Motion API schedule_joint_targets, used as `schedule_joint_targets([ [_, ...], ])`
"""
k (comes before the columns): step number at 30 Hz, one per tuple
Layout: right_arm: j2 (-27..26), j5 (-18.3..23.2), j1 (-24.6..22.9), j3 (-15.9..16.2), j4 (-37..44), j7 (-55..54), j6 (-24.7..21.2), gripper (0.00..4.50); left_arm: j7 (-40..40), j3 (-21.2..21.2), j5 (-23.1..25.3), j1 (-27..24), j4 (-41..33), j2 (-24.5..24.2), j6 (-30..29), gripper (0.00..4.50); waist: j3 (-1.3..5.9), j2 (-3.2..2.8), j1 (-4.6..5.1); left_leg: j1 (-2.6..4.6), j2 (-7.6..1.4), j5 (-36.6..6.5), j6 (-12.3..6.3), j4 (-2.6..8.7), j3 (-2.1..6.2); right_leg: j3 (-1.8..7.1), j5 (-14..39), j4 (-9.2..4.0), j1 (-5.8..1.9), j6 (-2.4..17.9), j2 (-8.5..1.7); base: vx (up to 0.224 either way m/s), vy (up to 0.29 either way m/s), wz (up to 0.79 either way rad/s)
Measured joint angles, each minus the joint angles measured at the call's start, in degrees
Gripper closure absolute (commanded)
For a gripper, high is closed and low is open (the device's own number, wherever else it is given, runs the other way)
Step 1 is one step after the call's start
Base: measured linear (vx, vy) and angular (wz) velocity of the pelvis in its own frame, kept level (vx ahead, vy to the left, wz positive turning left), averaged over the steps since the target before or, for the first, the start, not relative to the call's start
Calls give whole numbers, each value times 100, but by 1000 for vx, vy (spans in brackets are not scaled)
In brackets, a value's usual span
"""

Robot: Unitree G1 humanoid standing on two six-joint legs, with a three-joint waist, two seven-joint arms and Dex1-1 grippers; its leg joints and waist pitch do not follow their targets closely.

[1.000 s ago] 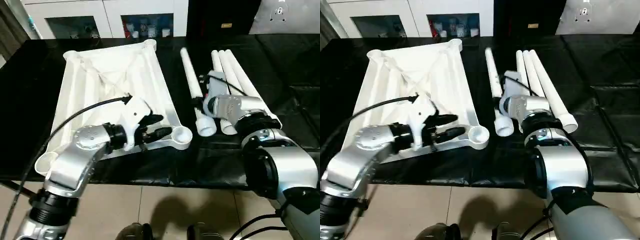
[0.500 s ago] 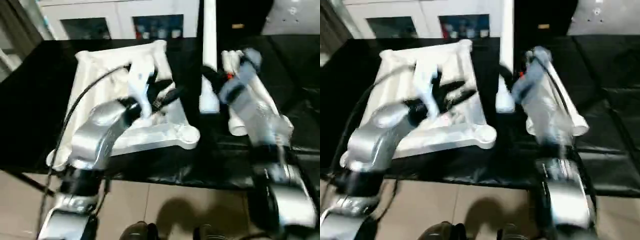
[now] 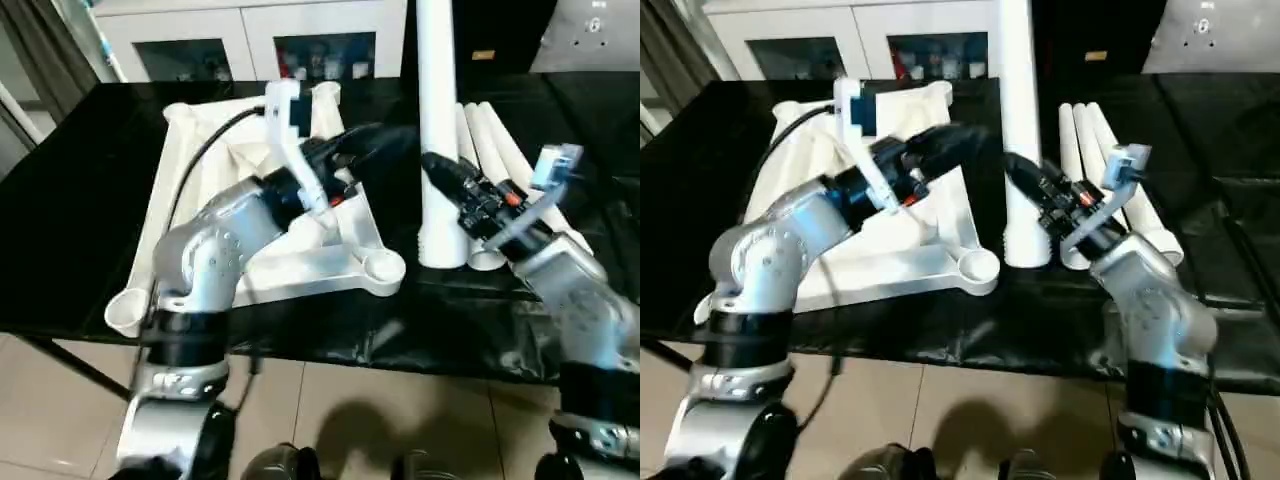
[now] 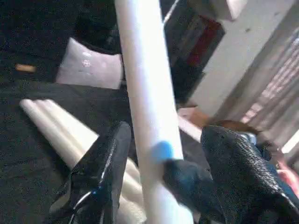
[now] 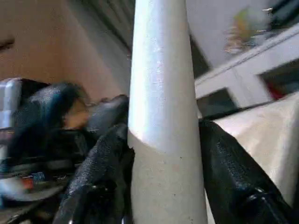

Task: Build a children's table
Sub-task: Pick table leg

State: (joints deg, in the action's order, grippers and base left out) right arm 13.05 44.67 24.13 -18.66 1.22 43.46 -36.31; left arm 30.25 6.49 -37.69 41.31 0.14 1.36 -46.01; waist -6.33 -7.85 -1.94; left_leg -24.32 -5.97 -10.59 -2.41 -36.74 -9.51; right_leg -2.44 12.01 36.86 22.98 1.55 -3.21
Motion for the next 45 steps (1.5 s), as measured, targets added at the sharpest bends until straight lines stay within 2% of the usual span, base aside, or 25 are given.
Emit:
schedule_joint_targets([
  [5, 57, 44, -140, 221, 212, 101, -86, 267, -103, 185, -347, -1, -61, 166, -192, 155, -1, 1, 1, -20, 0, 0, -8, 0, 0, -13, -1, -15, 8, -4, -7, 0, 0, 0],
  [12, 80, -43, -143, 360, 392, 43, -39, 267, -252, 350, -735, -85, -290, 215, -396, 155, -4, 7, 1, -49, 0, -11, -29, 1, 0, -21, -4, -46, 18, -15, -8, 0, 0, 0],
  [15, 69, -142, -173, 476, 588, -84, 49, 267, -253, 241, -631, -155, -388, 128, -353, 155, -4, 7, 1, -67, 0, -14, -43, 1, 0, -22, -13, -66, 26, -31, -8, 0, 0, 0],
  [16, 58, -206, -211, 569, 723, -121, 87, 267, -274, 105, -458, -203, -385, 85, -288, 211, -3, 9, 2, -70, 0, -18, -51, 1, 0, -22, -13, -71, 26, -31, -9, 0, 0, 0],
  [19, 43, -526, -350, 951, 991, -171, 286, 267, -314, -171, -77, -337, -351, 77, -71, 225, -6, 20, -11, -76, 0, -21, -56, 1, -1, -24, -12, -77, 26, -33, -11, 0, 0, 0],
  [21, 12, -716, -465, 1133, 1053, -181, 412, 267, -370, -190, 11, -362, -350, 85, 44, 225, -6, 21, -11, -76, 2, -21, -58, 1, -3, -24, -12, -78, 26, -33, -14, 0, 0, 0],
  [24, -138, -997, -669, 1389, 1167, -267, 714, 267, -556, -151, -39, -513, -411, 190, 156, 225, -4, 45, 4, -75, 3, -21, -58, 0, -4, -23, -13, -77, 26, -33, -15, 0, 0, 0],
  [32, -249, -1880, -813, 1838, 1027, -494, 1722, 267, -708, -73, -62, -814, -663, 281, 386, 225, 2, 119, 15, -71, 2, -17, -61, 0, -11, -21, -25, -77, 23, -48, -18, 0, 0, 0],
  [37, -393, -2211, -840, 1985, 764, -630, 2149, 267, -867, -144, 96, -1052, -730, 346, 587, 225, 6, 176, 16, -72, 2, -16, -62, 0, -14, -21, -29, -77, 22, -48, -20, 0, 0, 0],
  [45, -539, -2334, -779, 2048, 488, -750, 2475, 267, -1044, -126, 109, -1139, -741, 487, 694, 225, 1, 191, 20, -71, 2, -9, -73, 0, -21, -18, -37, -78, 22, -46, -22, 0, 0, 0],
])
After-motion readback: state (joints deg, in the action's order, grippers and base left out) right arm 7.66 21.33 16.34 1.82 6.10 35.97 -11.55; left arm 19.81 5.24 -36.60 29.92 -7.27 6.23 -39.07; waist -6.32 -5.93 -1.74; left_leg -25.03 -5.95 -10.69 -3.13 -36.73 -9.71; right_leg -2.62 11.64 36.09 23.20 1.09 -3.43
